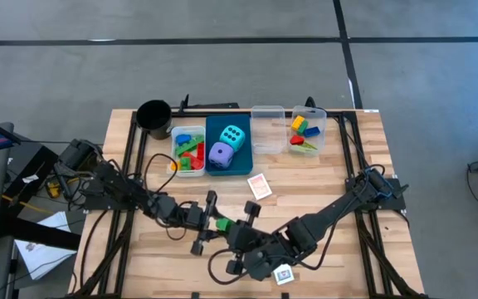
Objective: Pick & Place Toys
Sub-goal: Put the large green game piece into the white bin
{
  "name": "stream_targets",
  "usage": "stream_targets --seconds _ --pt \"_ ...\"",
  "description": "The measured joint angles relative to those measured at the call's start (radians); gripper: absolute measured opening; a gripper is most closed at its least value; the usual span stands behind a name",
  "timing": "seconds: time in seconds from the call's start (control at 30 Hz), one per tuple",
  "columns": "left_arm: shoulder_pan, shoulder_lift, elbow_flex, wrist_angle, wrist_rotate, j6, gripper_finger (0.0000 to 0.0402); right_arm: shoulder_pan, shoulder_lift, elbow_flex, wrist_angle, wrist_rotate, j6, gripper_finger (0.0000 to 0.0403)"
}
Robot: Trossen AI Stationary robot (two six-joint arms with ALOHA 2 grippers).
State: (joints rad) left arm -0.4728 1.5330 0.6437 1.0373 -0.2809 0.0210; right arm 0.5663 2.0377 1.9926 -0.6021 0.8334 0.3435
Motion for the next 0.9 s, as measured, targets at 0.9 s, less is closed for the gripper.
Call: stream_targets --seconds 0.9 --pt "-0.033 -0.376 -0.270 -0.113 -0.288 0.051 0.0124 0.208 -0.023 -0.002 -0.474 0.167 0.442 0.0169"
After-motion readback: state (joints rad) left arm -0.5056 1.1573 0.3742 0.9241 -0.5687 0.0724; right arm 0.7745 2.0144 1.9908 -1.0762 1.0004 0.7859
